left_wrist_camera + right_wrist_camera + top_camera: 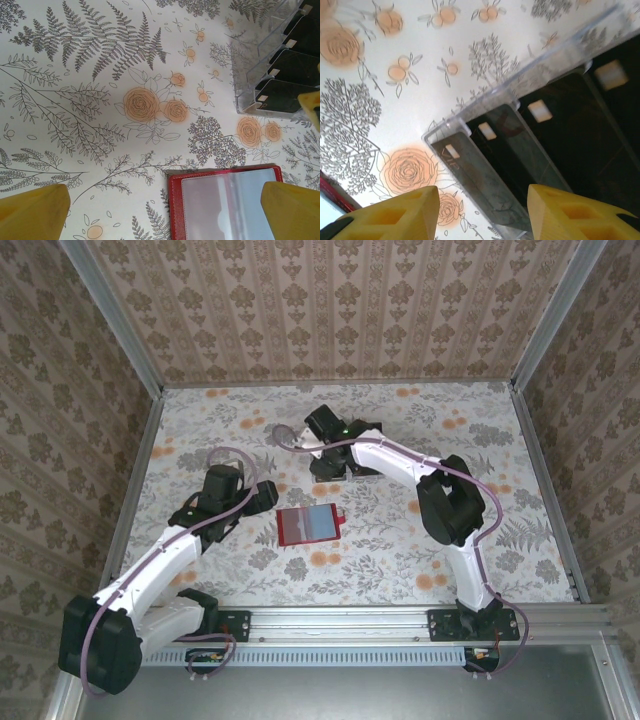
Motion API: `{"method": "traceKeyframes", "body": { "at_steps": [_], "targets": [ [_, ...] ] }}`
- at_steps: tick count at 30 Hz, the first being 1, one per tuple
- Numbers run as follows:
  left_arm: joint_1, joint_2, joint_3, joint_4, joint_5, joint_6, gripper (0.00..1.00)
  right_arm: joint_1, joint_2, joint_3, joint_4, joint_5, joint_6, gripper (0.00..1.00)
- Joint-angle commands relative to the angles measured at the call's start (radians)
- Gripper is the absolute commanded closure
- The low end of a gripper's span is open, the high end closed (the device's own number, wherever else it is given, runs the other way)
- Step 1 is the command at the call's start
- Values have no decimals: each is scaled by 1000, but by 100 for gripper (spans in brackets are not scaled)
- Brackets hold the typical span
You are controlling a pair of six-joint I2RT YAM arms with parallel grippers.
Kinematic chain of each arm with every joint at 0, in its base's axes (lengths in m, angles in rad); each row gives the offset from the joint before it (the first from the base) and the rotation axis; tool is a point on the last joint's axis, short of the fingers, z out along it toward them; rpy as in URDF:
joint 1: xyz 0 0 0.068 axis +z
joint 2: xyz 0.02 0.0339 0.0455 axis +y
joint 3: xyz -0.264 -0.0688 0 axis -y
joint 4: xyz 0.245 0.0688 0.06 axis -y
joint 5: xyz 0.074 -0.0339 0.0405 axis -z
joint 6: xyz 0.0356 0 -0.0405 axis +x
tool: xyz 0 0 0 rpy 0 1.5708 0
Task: Put the credit cards into the card holder
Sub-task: Pick up the credit card from the storage box.
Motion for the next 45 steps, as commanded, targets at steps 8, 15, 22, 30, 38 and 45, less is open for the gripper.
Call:
{"method": "traceKeyframes", "body": {
  "at_steps": [8,15,22,30,38,45],
  "targets": [
    [19,-35,-11,-22,16,19,0,-3,58,69,-42,41,-50,48],
    [27,-43,-15,-28,17,21,0,-7,77,74,-50,49,-61,48],
    [33,-45,-18,-27,24,23,0,-14,101,86,-51,64,-66,47],
    [40,-49,-18,-23,26,24,0,-17,133,106,-70,63,-72,48],
    [45,-53,-24,-20,26,22,0,-17,133,100,-82,50,-65,49],
    [50,-53,-24,-16,28,24,0,-17,132,89,-96,44,-65,57]
  ]
}}
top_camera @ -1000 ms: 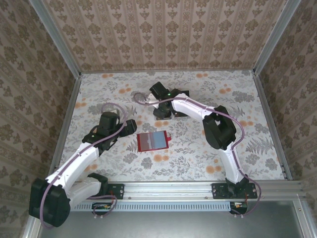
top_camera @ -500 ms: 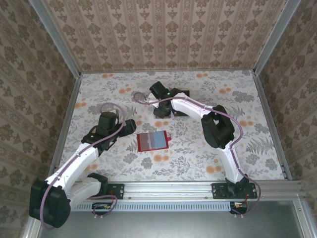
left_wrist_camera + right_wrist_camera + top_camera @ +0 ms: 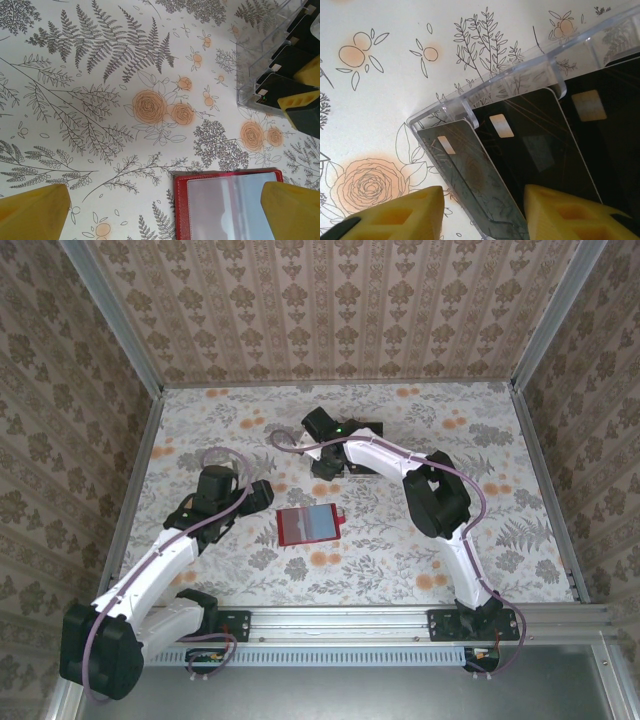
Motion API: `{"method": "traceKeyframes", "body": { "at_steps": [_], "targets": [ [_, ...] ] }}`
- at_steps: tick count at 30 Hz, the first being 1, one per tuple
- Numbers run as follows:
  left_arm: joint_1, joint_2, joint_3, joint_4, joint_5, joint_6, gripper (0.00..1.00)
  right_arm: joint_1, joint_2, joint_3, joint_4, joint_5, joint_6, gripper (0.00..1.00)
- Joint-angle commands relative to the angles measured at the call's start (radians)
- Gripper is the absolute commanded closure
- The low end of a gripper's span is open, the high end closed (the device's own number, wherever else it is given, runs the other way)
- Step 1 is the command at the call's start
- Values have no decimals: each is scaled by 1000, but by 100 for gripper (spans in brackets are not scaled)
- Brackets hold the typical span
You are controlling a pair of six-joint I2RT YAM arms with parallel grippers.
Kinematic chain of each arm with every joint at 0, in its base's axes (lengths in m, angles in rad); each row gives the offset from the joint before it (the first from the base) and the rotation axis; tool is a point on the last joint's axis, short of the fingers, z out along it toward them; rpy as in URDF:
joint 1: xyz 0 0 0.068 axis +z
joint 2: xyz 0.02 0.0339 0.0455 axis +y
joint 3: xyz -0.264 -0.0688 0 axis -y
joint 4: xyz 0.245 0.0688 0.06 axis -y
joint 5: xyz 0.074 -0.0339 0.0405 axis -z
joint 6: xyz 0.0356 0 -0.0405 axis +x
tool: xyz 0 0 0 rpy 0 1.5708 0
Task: Put the credit cards into the card holder
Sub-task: Pick up the credit card from the storage box.
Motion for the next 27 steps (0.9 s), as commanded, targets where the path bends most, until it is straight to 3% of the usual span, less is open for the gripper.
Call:
{"method": "traceKeyframes", "body": {
  "at_steps": [1,5,11,27],
  "targets": [
    [11,-23,-18,-1,7,24,0,-6,11,4,-47,-1,-11,59],
    [13,-20,-18,3,8,24,0,-6,7,-2,-49,2,-14,70],
    [14,-19,-17,6,11,25,0,-9,7,-6,-53,7,-16,79],
    [17,-13,-17,19,16,22,0,-81,-41,-98,-24,38,23,83]
  ]
}}
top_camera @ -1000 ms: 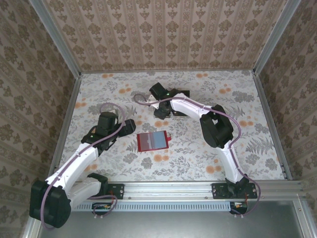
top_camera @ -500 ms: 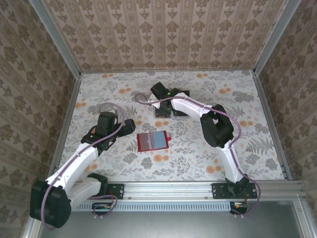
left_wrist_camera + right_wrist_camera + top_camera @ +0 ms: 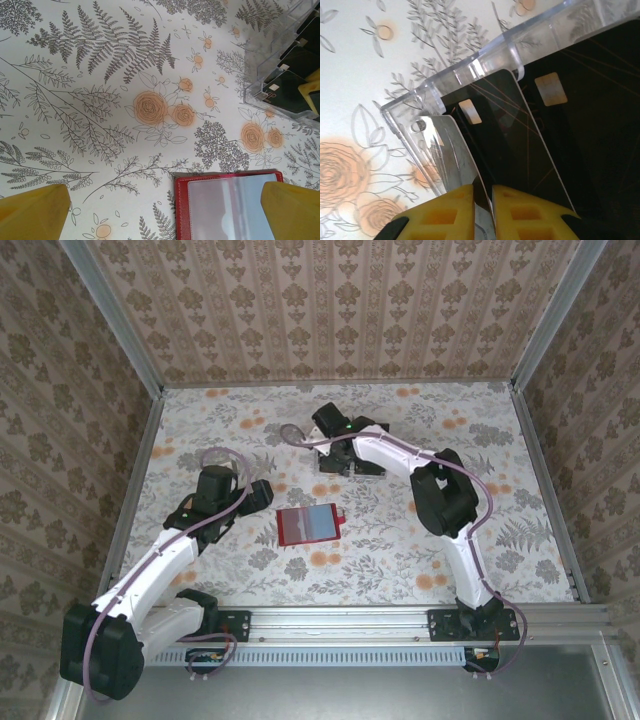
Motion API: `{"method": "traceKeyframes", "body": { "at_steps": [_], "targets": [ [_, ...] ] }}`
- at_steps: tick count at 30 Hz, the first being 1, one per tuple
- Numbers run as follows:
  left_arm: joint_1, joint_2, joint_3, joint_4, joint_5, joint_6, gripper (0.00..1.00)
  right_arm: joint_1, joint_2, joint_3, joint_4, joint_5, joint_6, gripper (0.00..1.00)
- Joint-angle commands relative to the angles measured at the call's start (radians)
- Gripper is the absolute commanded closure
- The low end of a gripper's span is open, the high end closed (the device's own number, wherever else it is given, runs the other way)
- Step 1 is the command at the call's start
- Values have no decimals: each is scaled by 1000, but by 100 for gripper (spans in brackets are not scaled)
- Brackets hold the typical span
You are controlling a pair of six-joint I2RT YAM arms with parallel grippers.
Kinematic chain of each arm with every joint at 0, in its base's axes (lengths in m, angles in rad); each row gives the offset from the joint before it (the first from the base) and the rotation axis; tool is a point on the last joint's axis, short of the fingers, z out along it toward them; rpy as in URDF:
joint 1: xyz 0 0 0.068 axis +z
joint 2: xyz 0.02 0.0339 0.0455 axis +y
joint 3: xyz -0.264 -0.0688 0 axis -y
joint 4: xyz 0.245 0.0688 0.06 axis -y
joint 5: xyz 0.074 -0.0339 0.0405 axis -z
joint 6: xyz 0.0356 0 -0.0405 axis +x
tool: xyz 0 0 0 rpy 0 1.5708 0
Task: Put the credit cards into the card holder
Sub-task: Pick up the credit card from the storage box.
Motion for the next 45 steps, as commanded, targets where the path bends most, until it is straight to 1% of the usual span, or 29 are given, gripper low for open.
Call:
{"method": "traceKeyframes", "body": {
  "at_steps": [1,5,12,19,22,24,39,45],
  "targets": [
    [10,-12,-11,13,16,23,0,-32,-10,-49,-55,35,33,83],
    [12,-10,-11,16,15,23,0,-49,-28,-67,-54,38,45,83],
    [13,5,-7,27,24,22,0,-52,-62,-78,-60,1,55,92],
    [12,10,-5,34,26,22,0,-51,-82,-68,-66,-40,34,94],
    [12,13,-4,34,26,22,0,-51,-81,-57,-70,-39,24,98],
    [12,16,-3,36,27,22,0,-49,-82,-51,-73,-35,17,100],
    [12,34,-7,48,32,30,0,5,-165,-51,-10,95,-33,100],
    [13,45,-11,48,33,39,0,39,-227,-44,-16,108,12,100]
  ]
}}
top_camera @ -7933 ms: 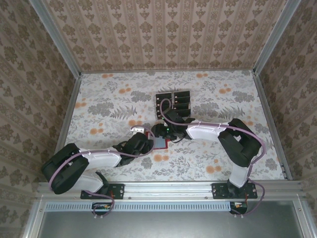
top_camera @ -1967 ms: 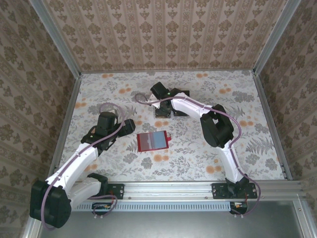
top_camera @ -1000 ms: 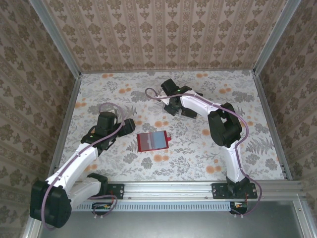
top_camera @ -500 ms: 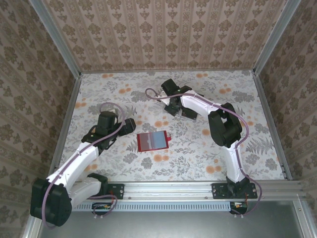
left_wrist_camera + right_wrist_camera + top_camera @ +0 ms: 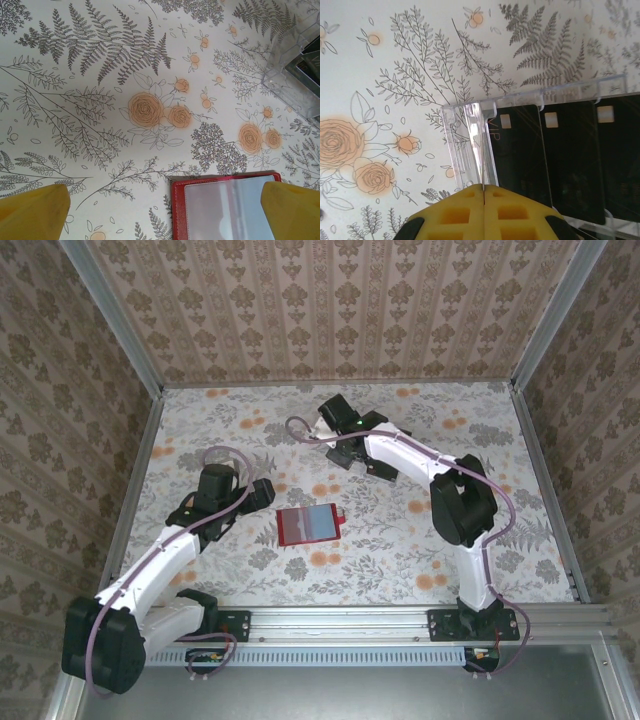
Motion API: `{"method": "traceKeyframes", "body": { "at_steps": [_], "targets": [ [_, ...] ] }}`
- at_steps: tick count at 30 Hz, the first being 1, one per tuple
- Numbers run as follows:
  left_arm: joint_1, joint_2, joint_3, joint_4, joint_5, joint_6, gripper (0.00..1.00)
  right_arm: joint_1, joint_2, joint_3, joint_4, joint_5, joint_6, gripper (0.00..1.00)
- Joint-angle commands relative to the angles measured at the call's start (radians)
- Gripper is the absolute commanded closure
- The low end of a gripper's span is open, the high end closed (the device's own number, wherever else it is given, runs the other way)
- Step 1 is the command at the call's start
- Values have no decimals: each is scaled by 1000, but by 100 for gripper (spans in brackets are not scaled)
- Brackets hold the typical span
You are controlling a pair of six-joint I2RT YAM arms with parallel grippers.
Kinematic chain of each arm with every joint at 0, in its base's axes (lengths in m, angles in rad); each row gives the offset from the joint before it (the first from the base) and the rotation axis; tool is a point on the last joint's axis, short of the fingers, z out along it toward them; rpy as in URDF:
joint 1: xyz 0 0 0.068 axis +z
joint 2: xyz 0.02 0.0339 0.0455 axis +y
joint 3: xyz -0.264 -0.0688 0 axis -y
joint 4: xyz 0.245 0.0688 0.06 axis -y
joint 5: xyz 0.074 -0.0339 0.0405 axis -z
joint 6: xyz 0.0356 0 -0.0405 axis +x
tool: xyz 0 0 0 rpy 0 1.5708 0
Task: Put the credit cards into the card holder
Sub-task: Pick up the credit card from the storage box, then press the card slot in the card holder.
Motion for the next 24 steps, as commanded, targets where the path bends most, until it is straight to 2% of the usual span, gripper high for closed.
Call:
{"method": "traceKeyframes", "body": {
  "at_steps": [1,6,12,19,24],
  "targets": [
    [7,11,-11,11,11,31,0,25,-82,13,-14,32,37,100],
    [7,31,-15,10,16,36,0,73,-166,-17,-26,-23,206,100],
    [6,41,-37,3,7,33,0,135,-290,-170,44,-162,525,100],
    [-5,80,-62,24,2,56,0,140,-471,-520,332,-364,902,100],
    [-43,148,-43,13,-17,88,0,139,-514,-711,527,-455,1064,100]
  ]
}}
